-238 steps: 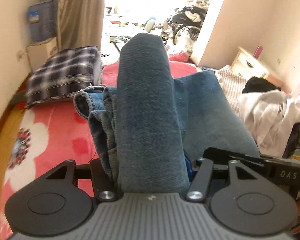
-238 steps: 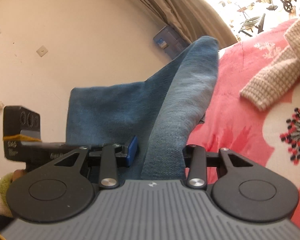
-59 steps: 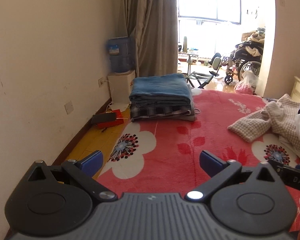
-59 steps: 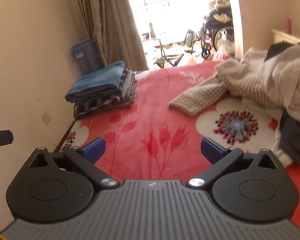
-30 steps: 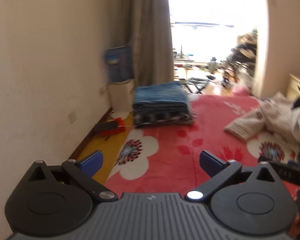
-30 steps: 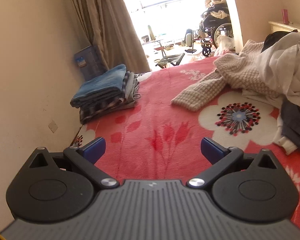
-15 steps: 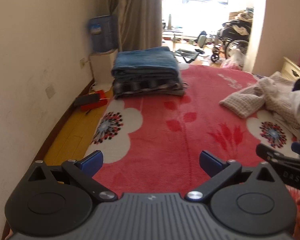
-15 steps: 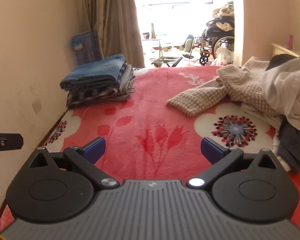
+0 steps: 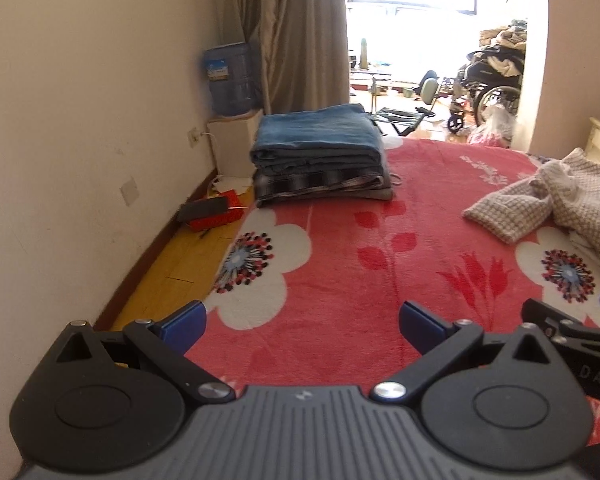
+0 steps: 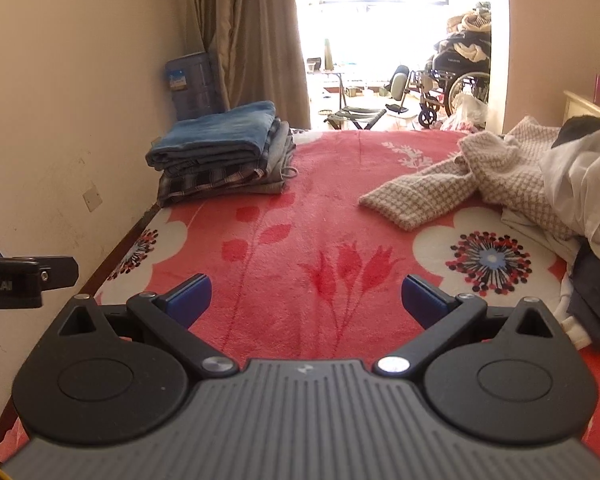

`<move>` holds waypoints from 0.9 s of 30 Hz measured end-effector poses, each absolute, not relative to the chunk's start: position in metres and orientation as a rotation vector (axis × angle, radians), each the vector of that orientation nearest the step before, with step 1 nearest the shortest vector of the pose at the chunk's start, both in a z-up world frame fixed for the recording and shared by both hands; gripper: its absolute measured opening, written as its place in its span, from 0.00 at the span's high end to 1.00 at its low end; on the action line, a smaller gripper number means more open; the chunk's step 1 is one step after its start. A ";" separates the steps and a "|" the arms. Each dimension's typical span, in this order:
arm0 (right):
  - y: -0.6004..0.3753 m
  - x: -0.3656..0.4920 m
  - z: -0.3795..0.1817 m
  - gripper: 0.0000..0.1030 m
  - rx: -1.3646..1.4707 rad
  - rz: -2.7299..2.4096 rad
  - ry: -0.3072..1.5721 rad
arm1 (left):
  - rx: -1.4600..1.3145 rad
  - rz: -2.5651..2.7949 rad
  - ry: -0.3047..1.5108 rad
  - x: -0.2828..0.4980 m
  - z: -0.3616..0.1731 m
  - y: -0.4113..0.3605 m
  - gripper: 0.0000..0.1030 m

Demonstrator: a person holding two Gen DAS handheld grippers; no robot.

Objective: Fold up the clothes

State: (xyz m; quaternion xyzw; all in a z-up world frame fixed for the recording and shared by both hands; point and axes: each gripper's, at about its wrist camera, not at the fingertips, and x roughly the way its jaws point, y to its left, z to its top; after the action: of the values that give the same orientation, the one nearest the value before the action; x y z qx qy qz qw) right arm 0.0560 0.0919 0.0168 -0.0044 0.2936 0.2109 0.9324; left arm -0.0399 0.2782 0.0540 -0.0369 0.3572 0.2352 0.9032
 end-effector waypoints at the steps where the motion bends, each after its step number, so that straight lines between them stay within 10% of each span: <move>1: 0.093 0.055 0.018 0.01 -0.010 0.434 0.599 | -0.073 0.494 0.739 -0.040 0.054 0.279 0.00; 27: 0.108 0.047 0.018 0.01 -0.085 0.432 0.587 | -0.100 0.518 0.724 -0.044 0.056 0.282 0.00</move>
State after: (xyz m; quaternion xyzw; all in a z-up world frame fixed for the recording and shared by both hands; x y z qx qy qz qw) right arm 0.0466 0.1080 0.0176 -0.0414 0.2868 0.2110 0.9335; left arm -0.0437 0.2825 0.0563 -0.0482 0.3498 0.2505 0.9014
